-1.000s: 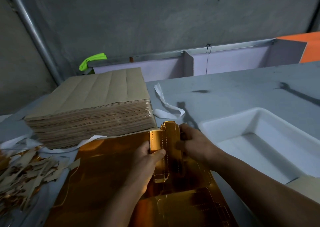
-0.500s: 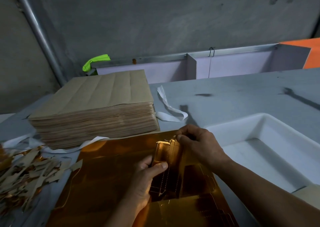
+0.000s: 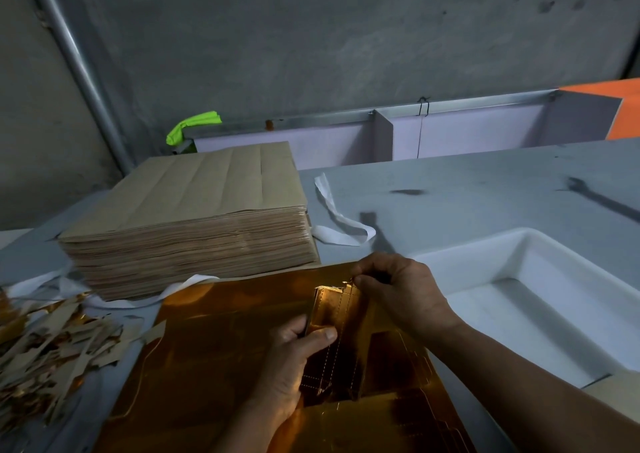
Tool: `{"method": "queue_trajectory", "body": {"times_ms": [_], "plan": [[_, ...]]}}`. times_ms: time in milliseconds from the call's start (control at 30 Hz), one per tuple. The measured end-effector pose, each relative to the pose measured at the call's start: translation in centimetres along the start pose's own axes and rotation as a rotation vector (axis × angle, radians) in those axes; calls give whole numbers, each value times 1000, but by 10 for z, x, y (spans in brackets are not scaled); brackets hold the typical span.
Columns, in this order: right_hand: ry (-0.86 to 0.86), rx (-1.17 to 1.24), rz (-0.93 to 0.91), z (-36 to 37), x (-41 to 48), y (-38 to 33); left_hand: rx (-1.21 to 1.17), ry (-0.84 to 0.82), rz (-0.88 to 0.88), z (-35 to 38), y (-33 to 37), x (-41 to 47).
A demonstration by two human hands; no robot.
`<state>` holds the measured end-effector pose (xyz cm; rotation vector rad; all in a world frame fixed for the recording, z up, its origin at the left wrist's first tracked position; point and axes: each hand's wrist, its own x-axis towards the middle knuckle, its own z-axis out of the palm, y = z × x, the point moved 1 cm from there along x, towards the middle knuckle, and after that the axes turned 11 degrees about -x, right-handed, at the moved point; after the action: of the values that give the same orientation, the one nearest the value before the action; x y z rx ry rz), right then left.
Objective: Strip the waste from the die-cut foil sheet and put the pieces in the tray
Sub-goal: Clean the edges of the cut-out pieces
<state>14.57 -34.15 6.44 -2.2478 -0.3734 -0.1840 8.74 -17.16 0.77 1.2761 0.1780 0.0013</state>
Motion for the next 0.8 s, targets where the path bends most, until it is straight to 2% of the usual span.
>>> {"method": "queue_trajectory", "body": {"times_ms": [200,800], "plan": [[10,-130,-35,0,1,-1,-27,9,9,1,0,0],[60,-41,132,-1,4,2,-3,-7,0,-5,-4,4]]}}
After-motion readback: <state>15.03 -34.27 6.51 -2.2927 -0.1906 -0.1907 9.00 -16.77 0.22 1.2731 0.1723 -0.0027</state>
